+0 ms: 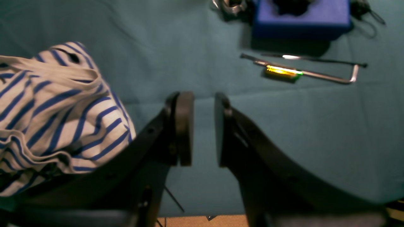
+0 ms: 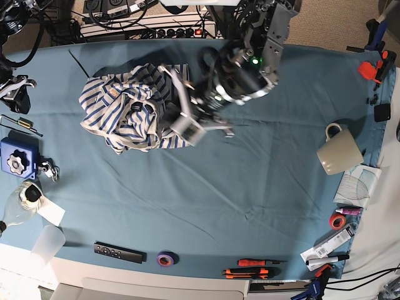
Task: Fold the T-shirt properly
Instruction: 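Lower the folded end onto the shirt and open the right gripper, then press and tuck the folded bundle with the left gripper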
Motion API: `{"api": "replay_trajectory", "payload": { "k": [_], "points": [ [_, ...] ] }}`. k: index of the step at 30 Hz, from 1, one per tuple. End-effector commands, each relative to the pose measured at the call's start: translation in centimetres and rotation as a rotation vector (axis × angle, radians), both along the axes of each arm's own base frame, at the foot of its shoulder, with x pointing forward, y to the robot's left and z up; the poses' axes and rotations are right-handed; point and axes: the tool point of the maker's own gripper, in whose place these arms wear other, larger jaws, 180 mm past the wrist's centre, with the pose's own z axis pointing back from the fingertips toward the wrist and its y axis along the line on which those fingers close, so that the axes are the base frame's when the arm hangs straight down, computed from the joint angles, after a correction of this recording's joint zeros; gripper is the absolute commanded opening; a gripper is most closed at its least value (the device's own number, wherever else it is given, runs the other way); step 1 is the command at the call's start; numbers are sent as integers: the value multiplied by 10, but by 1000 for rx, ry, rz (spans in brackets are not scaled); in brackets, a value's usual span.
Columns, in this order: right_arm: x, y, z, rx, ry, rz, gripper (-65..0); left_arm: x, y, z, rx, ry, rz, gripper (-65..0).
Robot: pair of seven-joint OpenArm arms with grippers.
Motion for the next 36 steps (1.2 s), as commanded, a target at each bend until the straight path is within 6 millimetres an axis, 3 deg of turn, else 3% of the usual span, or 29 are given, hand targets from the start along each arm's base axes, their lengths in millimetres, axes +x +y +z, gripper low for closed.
{"api": "replay_trajectory", "payload": {
  "k": [1,5,7,13,18,23,28,36],
  "points": [
    [6,-4,15,-31,-46,7,-525,-7,-16,21,-66,-43,-45,-650],
    [4,-7,13,-46,-31,-5,-525,-45,-56,35,-87,-76,-198,-650],
    [4,-7,13,-45,-31,-5,-525,-54,-68,34,-30,-129,-233,-650],
    [-1,-7,9,-45,-11,-5,-525,-15,-71,16,105,-152,-98,-650],
    [-1,-7,8,-43,-9,-5,-525,4,-75,11,167,-174,-90,-650],
    [-1,-8,8,-47,-8,-8,-525,8,-70,-26,297,-109,-107,-650],
    [-1,-8,8,-48,-8,-9,-525,12,-51,-65,480,-71,-88,-650],
    [0,-8,9,-48,-19,-9,-525,17,-42,-71,548,-82,-64,-650]
  ]
}}
